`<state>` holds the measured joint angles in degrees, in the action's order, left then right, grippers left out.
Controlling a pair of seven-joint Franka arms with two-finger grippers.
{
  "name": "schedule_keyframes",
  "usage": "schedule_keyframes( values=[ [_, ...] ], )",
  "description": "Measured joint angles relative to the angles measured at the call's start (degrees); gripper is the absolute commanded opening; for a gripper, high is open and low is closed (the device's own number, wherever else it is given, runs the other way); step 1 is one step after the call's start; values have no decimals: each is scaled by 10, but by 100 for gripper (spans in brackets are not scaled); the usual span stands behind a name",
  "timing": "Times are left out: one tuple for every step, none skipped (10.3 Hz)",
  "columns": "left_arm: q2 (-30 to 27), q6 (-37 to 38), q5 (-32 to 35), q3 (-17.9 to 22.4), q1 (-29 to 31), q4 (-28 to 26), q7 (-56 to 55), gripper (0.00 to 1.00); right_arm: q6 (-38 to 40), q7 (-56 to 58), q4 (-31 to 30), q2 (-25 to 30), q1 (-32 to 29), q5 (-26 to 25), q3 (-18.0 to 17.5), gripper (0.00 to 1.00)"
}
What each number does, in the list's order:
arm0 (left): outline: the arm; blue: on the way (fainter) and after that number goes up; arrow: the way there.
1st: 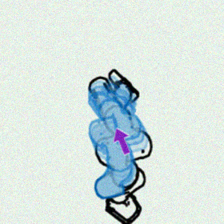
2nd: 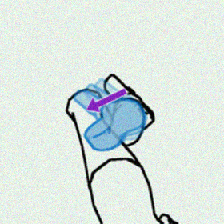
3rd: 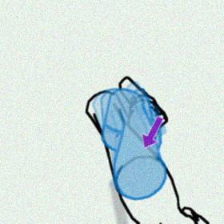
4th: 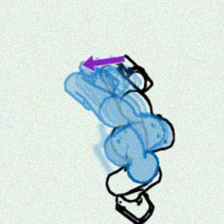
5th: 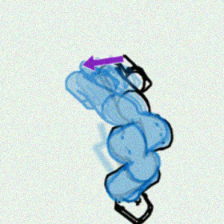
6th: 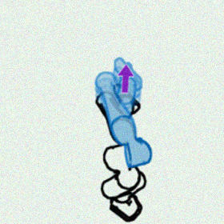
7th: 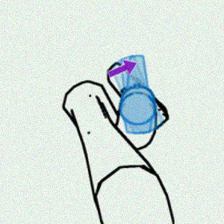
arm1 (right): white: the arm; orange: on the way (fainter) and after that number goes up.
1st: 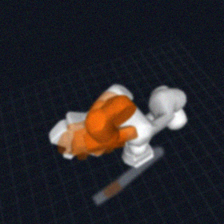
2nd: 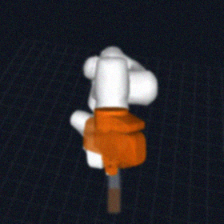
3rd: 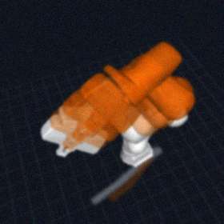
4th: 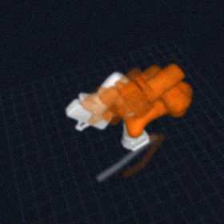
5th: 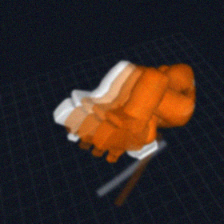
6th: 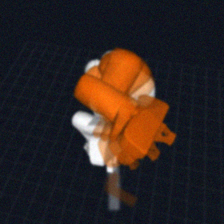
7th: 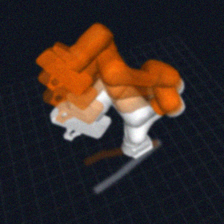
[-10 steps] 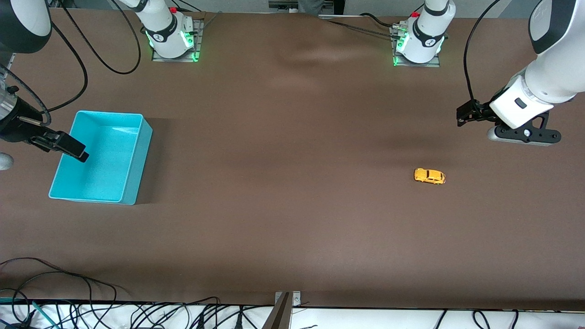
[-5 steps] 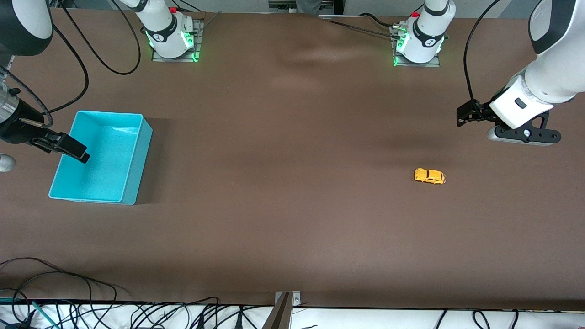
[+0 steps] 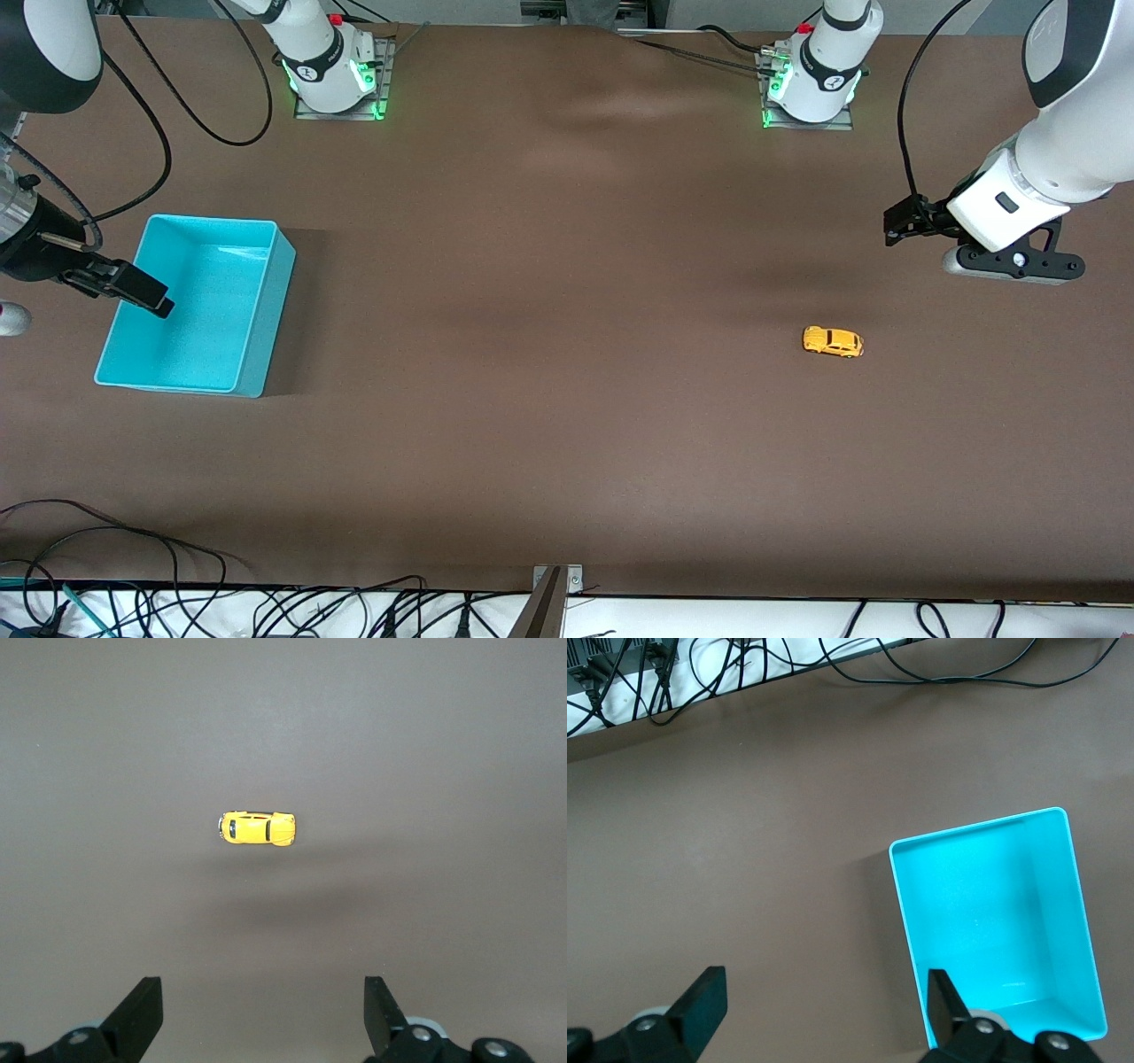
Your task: Wind up and store yellow beetle car
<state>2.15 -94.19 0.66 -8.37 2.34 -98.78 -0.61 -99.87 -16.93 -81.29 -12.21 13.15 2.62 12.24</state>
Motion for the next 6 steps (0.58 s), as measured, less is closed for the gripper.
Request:
schedule_keyframes(
  values=[
    [2, 0, 0, 0, 0, -1, 0, 100, 0, 0, 0, 0, -1, 0, 0, 100],
    [4, 0, 0, 0, 1, -2, 0, 100, 0, 0, 0, 0, -1, 0, 0, 100],
    [6, 0, 0, 0, 2, -3, 0, 100, 0, 0, 0, 0, -1, 0, 0, 100],
    [6, 0, 0, 0, 4, -5, 0, 100, 1, 0, 0, 0, -1, 0, 0, 100],
    [7, 0, -11, 0, 9, -8, 4, 100, 1, 1, 0, 0, -1, 0, 0, 100],
    [7, 0, -26, 0, 17, -12, 26, 100, 2, 1, 0, 0, -1, 0, 0, 100]
  ],
)
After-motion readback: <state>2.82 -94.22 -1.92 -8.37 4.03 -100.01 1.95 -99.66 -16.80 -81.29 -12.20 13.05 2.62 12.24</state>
